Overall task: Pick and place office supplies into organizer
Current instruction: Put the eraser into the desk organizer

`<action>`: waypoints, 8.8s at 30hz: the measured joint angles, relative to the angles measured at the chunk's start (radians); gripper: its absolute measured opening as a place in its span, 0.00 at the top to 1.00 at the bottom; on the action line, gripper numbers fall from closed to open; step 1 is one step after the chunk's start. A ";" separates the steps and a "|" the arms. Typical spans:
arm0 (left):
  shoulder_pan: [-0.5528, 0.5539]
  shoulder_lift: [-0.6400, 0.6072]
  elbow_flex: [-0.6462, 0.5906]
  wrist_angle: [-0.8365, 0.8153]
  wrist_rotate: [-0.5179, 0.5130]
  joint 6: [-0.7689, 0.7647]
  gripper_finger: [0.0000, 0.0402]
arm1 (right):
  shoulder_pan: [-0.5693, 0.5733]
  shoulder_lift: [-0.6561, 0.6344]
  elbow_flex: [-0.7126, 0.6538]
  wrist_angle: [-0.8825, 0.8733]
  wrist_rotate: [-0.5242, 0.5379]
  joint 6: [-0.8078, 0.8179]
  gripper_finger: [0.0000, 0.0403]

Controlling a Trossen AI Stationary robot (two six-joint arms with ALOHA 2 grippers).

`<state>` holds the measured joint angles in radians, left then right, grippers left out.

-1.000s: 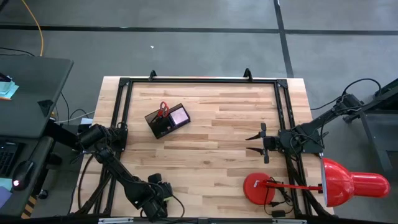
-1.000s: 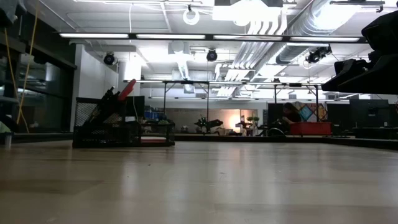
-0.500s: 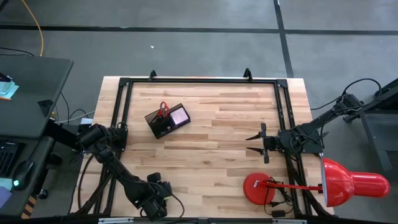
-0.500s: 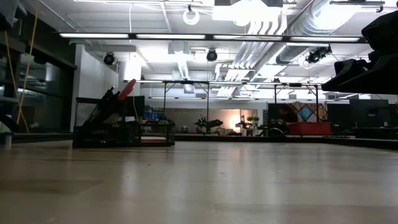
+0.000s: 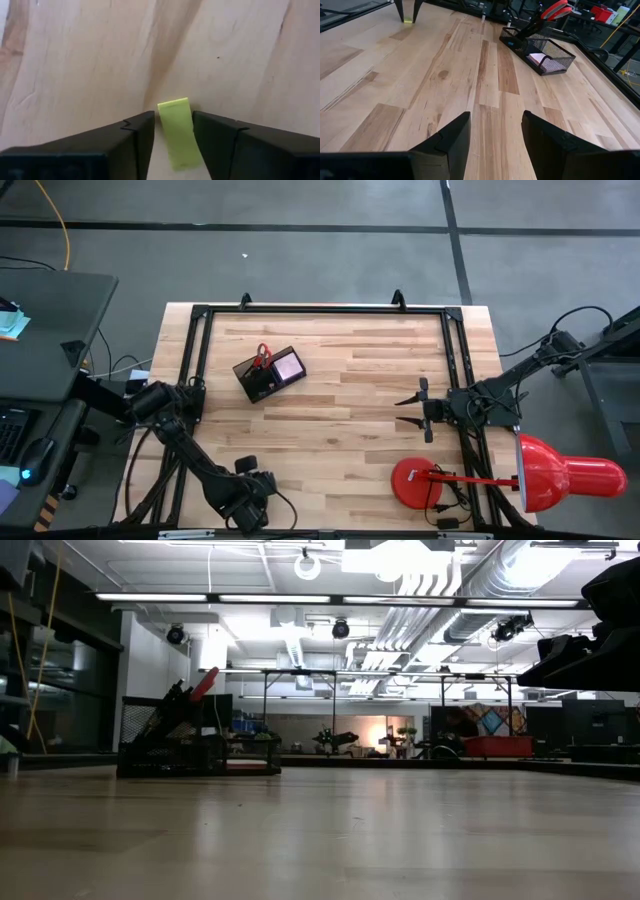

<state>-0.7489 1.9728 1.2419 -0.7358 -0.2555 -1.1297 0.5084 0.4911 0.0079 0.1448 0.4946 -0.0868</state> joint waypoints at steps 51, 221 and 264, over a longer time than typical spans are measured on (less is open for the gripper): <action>0.190 -0.004 0.086 -0.289 -0.071 0.154 0.88 | 0.000 0.000 0.000 0.000 0.000 0.000 0.58; 0.759 -0.560 -0.563 0.227 0.188 1.478 0.65 | 0.000 0.000 0.000 -0.075 -0.051 0.000 0.58; 0.835 -0.436 -0.562 0.317 0.278 1.492 0.76 | 0.000 -0.001 0.000 -0.076 -0.057 0.000 0.58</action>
<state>0.0864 1.5364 0.6803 -0.4192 0.0229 0.3621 0.5087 0.4904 0.0082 0.0689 0.4374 -0.0868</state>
